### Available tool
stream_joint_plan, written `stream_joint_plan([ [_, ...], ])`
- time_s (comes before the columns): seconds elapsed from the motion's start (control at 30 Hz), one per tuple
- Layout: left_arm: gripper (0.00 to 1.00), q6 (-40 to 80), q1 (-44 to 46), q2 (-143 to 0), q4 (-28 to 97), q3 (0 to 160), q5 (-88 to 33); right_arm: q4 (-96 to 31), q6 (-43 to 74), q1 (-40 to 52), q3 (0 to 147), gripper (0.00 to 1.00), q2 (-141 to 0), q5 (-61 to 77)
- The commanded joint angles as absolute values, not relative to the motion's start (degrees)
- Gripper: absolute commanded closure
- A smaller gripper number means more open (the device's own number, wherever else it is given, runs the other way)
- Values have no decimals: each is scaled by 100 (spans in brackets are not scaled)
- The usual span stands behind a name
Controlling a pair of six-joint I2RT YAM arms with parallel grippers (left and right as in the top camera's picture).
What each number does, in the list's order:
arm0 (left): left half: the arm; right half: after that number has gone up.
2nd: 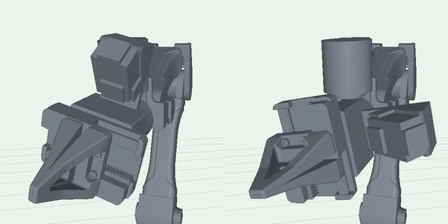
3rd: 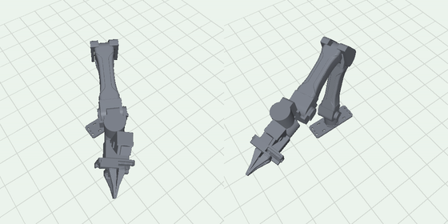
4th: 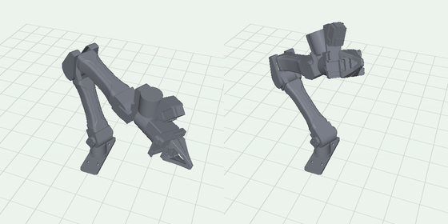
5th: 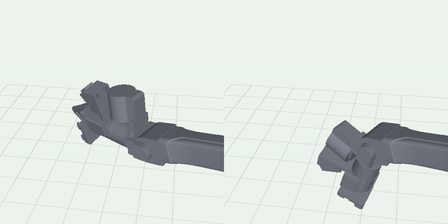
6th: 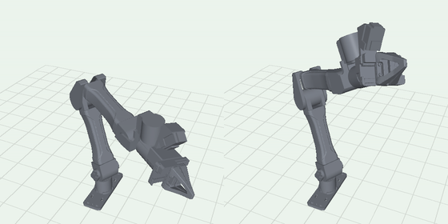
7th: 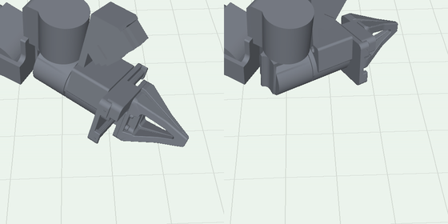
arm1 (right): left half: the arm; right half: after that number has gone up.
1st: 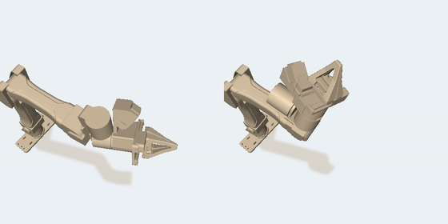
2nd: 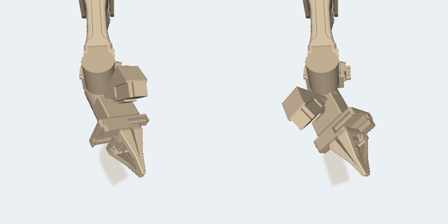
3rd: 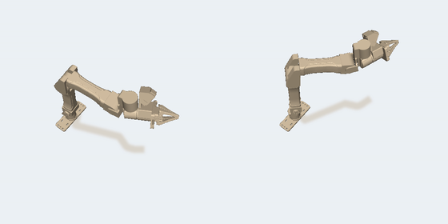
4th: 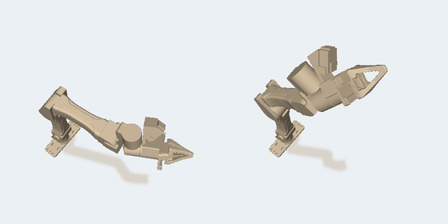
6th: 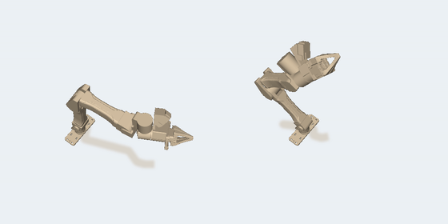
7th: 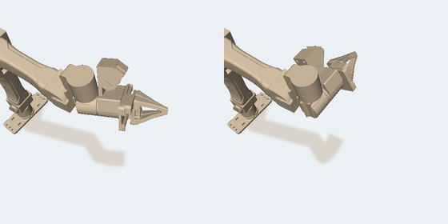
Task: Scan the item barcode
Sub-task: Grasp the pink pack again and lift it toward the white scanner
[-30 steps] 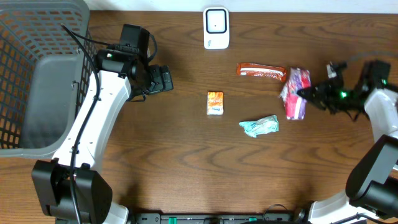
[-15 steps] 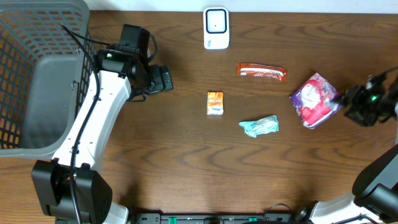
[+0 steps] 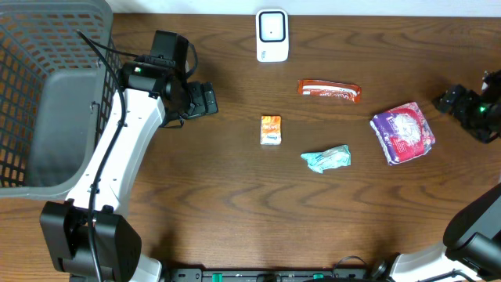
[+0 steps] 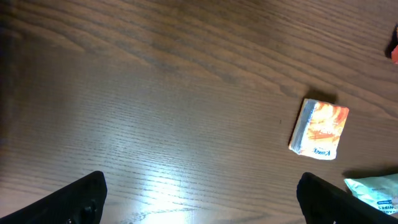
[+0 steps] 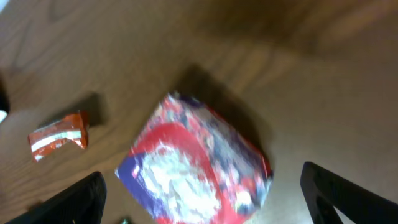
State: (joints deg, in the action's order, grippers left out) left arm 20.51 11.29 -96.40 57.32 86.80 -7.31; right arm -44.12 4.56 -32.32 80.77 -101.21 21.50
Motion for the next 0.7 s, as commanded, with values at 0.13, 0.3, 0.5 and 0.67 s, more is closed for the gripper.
stream_joint_plan([
  [0.13, 2, 1955, 1116, -9666, 5765, 8641, -679, -3240, 180, -3173, 7015, 1, -10138, 2563],
  [0.3, 2, 1955, 1116, -9666, 5765, 8641, -679, -2491, 158, -3177, 6263, 5, -10138, 2602],
  [0.5, 2, 1955, 1116, -9666, 5765, 8641, -679, -1876, 161, -3133, 5542, 6, -10138, 3177],
  [0.67, 2, 1955, 1116, -9666, 5758, 8641, -676, -1616, 161, -2897, 5061, 11, -10138, 3164],
])
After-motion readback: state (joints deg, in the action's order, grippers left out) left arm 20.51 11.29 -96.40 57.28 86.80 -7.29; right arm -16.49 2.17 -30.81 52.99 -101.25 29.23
